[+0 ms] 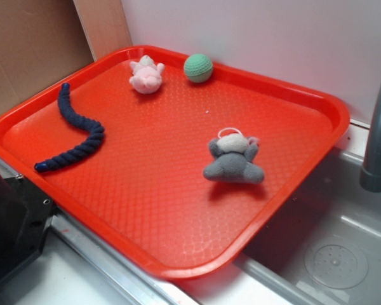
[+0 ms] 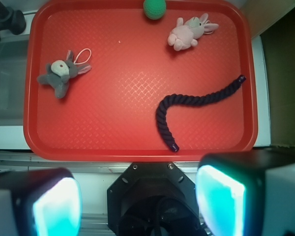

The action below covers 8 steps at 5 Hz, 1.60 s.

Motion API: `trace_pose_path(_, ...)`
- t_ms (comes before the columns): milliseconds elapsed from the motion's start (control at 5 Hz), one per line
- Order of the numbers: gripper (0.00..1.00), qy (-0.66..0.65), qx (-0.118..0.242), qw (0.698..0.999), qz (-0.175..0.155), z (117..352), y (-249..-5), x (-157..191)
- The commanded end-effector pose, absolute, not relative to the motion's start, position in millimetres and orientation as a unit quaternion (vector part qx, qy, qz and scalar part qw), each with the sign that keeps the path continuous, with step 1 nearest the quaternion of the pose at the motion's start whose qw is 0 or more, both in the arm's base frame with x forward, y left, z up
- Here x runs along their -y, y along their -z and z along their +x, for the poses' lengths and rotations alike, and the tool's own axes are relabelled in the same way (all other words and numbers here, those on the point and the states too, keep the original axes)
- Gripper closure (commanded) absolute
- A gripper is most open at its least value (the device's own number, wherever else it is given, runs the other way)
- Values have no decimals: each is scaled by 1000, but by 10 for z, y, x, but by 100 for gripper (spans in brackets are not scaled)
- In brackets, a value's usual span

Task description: Grab the pink bunny.

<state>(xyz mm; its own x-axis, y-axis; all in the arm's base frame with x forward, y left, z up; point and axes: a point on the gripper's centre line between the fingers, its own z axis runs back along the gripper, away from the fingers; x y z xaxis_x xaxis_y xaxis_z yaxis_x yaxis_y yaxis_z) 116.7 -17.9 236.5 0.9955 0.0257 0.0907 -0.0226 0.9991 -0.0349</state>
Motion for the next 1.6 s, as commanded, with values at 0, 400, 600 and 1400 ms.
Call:
trace_pose_path(0, 0, -12, 46, 999, -17, 1167, -2365, 179)
trace_pose_path(400, 0, -173, 69, 980, -71, 1387, -2206, 14)
trace_pose_path(600, 0, -257, 76, 960, -83, 1610, -2043, -126)
trace_pose_path(1400, 0, -430, 121, 895, -4, 2647, -961, -602)
